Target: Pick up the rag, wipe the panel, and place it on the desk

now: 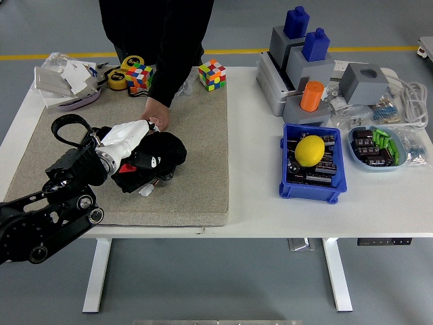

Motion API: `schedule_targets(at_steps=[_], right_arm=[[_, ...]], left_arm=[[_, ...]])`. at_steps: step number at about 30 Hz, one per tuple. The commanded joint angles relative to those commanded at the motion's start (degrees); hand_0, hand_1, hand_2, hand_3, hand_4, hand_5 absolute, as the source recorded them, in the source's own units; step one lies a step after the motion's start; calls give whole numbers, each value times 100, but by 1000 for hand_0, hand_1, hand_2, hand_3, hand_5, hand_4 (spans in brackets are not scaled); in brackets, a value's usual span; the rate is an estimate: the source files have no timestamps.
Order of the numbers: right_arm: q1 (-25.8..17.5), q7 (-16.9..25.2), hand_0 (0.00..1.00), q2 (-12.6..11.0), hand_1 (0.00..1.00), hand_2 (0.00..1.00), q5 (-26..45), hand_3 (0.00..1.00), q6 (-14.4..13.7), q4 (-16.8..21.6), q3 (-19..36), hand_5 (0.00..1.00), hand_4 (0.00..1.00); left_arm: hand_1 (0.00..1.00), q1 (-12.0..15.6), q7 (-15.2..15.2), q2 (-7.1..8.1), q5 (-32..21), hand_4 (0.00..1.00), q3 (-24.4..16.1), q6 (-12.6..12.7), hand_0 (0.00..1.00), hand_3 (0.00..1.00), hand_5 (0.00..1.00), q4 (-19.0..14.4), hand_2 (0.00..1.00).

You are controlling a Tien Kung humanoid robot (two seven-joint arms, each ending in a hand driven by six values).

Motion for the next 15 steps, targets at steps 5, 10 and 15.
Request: schedule_targets(at_steps=[5, 10, 15], right_arm=[[-10, -9, 730, -3, 672, 681, 0, 611, 1, -2, 7, 555, 998], [-17, -19, 732, -2, 672, 681, -13, 611, 1, -1, 9, 554, 998], [-18, -19, 731, 6, 672, 680, -10, 611, 1, 1, 10, 554, 998]], left_arm=[[192, 32, -16, 55, 13, 573, -33, 10, 269, 583, 71, 101, 439], [191, 78, -29, 102, 0, 573, -62, 25, 269, 582, 73, 136, 438], [191, 105, -28, 130, 42, 572, -118, 25, 269, 583, 72, 143, 440]])
